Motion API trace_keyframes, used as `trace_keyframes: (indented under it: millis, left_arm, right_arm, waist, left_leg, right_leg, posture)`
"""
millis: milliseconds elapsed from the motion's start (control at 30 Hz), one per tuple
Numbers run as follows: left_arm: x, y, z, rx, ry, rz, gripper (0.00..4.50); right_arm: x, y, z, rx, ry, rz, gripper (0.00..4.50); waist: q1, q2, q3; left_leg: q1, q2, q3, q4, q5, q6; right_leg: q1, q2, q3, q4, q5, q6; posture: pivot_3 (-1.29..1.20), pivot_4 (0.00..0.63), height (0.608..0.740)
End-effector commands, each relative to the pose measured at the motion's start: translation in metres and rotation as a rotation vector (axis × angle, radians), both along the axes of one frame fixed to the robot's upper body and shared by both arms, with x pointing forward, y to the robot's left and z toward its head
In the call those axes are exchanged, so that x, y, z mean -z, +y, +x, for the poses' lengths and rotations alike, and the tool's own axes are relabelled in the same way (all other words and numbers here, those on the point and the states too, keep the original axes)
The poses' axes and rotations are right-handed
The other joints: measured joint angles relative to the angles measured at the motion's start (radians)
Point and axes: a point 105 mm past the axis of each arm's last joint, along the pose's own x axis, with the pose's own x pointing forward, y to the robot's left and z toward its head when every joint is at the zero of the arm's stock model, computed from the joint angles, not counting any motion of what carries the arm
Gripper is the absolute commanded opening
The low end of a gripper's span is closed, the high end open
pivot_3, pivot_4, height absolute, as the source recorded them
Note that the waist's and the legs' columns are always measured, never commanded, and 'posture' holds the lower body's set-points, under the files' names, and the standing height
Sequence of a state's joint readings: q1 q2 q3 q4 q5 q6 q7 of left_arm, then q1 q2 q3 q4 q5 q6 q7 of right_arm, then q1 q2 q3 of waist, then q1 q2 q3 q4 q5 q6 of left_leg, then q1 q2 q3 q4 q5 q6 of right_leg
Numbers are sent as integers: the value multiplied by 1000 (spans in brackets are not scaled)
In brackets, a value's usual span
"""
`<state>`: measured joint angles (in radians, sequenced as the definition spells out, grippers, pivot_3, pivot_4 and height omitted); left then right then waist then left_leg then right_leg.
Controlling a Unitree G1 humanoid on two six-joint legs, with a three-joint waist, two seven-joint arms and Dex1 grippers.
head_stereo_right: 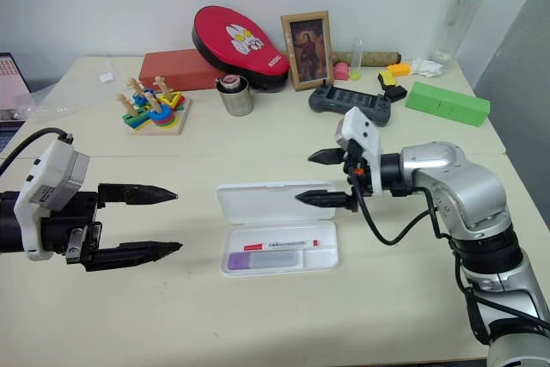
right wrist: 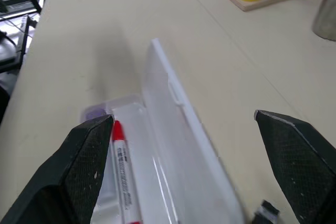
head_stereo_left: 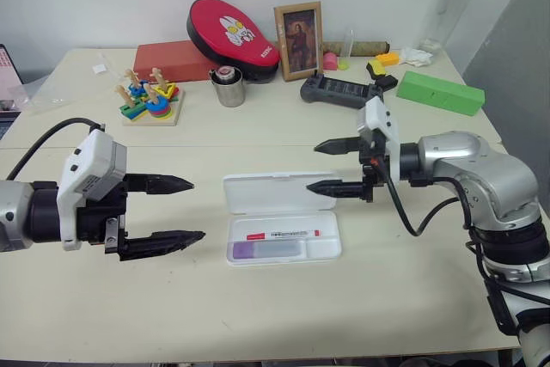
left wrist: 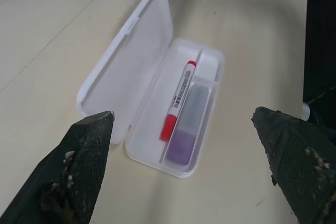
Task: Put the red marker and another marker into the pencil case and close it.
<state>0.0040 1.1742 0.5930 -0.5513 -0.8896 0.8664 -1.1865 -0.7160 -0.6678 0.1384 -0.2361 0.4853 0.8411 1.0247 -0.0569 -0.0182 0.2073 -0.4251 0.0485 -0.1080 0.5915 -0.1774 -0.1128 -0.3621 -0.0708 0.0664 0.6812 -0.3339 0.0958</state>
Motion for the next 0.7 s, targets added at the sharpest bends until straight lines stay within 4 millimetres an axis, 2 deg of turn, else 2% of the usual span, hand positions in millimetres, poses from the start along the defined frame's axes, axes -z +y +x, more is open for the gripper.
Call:
trace_keyframes:
  millis: [33, 167, 367, 500, 700]
  left_arm:
    - [-5, 0, 1, -7, -34, -8, 4500]
    - [-4, -1, 1, -12, -38, -11, 4500]
    - [-3, -1, 1, -21, -41, -16, 4500]
    - [-3, 0, 2, -27, -44, -14, 4500]
    - [-3, -2, 5, -26, -52, -22, 4500]
  right_arm:
    - [-1, -20, 9, 64, -56, -38, 4494]
    - [12, -35, 11, 99, -45, -86, 4494]
    - [26, -46, 1, 63, -28, -139, 4494]
    - [37, -57, 9, 114, -55, -203, 4494]
    - [58, -45, 23, 123, -140, -252, 4494]
  waist:
    - [0, 0, 0]
    - [0, 0, 0]
    - [0, 0, 0]
    - [-1, 0, 0]
    - [-2, 0, 0]
  left_leg:
    - [0, 0, 0, 0, 0, 0]
    - [-1, 0, 0, 0, 0, 0]
    - [-1, 0, 0, 0, 0, 0]
    - [-1, 0, 0, 0, 0, 0]
    - [-1, 0, 0, 1, 0, 0]
  right_leg:
    - [0, 0, 0, 0, 0, 0]
    - [-1, 0, 0, 0, 0, 0]
    - [-1, 0, 0, 0, 0, 0]
    - [-1, 0, 0, 0, 0, 0]
    - [-1, 0, 0, 1, 0, 0]
  posture:
    - [0, 150, 740]
    - [0, 150, 740]
    - [0, 150, 740]
    - [0, 150, 740]
    - [0, 150, 740]
